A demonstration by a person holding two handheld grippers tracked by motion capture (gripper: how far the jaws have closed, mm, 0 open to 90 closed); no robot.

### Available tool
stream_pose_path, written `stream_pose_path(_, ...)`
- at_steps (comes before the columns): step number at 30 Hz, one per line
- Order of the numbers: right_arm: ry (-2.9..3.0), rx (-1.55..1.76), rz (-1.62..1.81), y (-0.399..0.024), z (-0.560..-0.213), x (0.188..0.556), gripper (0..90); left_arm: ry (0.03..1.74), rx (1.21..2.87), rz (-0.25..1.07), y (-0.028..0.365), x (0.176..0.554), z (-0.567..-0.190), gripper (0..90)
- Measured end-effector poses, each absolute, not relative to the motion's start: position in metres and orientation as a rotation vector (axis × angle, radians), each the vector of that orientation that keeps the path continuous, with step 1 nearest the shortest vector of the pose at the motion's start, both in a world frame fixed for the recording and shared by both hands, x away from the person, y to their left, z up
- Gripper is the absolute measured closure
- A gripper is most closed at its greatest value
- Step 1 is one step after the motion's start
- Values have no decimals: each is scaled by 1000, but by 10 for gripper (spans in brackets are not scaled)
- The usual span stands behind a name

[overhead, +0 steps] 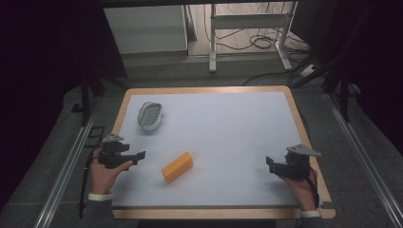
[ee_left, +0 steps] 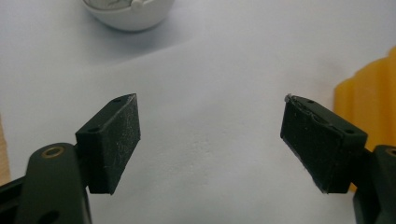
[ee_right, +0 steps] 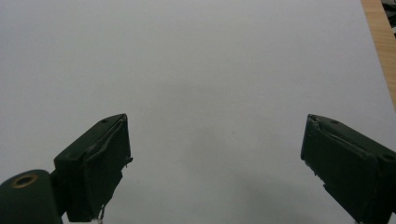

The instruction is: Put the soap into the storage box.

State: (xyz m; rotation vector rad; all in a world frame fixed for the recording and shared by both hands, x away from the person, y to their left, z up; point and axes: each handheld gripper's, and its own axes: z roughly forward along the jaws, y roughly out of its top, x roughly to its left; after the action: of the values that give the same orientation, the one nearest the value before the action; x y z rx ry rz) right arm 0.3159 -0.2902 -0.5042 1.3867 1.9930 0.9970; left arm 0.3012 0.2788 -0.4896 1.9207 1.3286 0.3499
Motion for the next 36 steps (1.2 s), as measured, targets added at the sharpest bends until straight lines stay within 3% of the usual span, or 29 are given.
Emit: stream_pose_path(36, 1999, 1399, 984, -296, -505, 312, 90, 1190, 2058, 309, 257, 302, -452, 189)
